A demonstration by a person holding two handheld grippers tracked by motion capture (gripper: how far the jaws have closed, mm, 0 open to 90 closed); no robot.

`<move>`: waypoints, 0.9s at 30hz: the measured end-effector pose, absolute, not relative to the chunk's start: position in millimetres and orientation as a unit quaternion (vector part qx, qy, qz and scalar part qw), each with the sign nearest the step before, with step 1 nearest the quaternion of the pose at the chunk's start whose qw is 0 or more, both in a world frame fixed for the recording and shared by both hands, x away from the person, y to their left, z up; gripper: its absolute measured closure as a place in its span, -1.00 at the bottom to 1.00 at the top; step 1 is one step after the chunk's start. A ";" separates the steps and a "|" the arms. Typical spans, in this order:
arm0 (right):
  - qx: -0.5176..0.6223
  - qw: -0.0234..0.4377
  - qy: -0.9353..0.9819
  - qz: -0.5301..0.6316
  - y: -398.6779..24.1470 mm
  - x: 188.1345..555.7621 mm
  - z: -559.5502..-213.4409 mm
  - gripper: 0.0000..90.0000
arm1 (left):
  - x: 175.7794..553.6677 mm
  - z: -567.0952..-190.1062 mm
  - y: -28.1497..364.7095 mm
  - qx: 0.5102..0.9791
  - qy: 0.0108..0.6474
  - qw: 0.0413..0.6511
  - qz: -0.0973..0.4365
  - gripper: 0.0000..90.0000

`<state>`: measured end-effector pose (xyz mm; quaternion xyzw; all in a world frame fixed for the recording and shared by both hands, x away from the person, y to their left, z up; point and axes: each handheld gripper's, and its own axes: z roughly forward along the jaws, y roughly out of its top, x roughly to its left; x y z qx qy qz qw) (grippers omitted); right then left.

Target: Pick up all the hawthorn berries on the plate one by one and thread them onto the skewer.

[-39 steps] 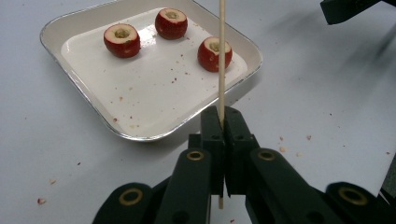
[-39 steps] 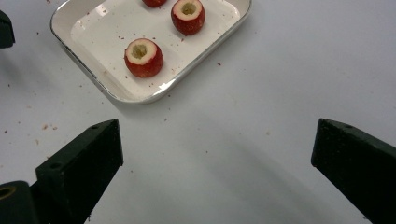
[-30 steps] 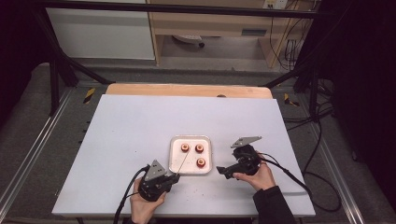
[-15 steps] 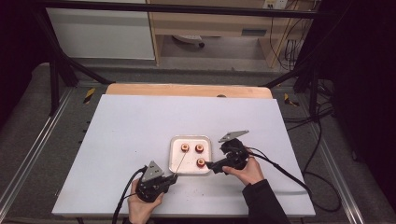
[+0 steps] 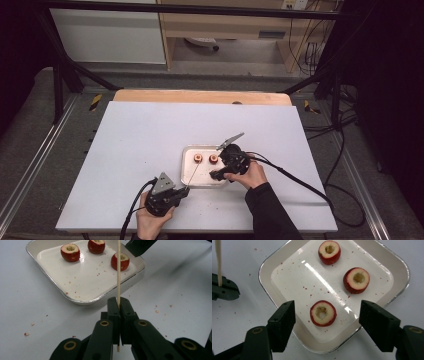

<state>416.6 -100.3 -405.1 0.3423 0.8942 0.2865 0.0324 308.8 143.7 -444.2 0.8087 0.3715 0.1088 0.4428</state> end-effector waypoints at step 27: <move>0.330 -0.008 0.918 0.221 -83.4 433.5 -419.3 0.32 | 309.8 -446.3 145.9 0.813 0.369 0.437 0.105 0.97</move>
